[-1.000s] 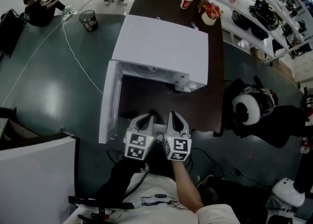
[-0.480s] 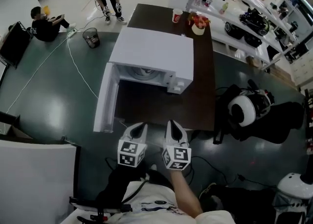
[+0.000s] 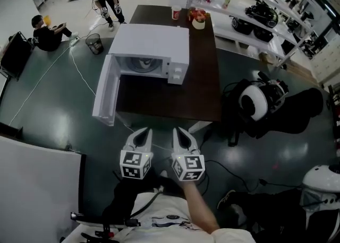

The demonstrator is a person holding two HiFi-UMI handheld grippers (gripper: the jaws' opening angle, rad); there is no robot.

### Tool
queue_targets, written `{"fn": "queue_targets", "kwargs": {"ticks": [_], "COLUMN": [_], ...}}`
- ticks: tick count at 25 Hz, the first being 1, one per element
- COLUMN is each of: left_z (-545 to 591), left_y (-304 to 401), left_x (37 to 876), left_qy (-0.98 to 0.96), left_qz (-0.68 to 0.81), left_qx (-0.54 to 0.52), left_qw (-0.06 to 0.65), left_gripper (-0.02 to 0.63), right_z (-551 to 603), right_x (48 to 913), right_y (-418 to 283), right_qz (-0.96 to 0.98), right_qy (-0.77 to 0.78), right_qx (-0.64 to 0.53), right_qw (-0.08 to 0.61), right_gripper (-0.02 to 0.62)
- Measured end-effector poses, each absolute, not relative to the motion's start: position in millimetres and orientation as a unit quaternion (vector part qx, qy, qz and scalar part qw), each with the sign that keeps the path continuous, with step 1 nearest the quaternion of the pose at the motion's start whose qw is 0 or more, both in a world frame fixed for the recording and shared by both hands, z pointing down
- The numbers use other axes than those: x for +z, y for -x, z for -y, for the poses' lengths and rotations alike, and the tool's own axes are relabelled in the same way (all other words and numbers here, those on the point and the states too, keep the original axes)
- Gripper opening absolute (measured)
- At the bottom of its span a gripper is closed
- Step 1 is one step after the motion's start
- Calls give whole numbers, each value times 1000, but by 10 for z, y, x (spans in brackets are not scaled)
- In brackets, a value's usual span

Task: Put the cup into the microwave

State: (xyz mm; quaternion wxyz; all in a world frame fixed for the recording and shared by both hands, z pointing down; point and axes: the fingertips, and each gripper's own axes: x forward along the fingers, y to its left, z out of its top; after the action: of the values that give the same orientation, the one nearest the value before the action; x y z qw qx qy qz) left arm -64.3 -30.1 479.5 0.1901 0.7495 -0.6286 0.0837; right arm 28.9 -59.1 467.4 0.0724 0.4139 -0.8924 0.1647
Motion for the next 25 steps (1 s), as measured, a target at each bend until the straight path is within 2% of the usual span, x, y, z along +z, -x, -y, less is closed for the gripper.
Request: {"fn": "queue_targets", "kwargs": {"ticks": [16, 25], "left_z": [-349, -1223], "left_y": [792, 1113], "left_x": [4642, 4854], "left_qy": [-758, -755], "left_qz": [627, 622], "left_qx": [85, 92], "left_qw": [159, 187], "left_gripper": [-2, -2], "right_z": [49, -736], "right_x": [4569, 4740], "right_y": [-368, -92], "right_qz": [885, 874], "right_qy": [-428, -442], "right_qx": [169, 174], "right_qw": [70, 103], "right_gripper": [0, 0]}}
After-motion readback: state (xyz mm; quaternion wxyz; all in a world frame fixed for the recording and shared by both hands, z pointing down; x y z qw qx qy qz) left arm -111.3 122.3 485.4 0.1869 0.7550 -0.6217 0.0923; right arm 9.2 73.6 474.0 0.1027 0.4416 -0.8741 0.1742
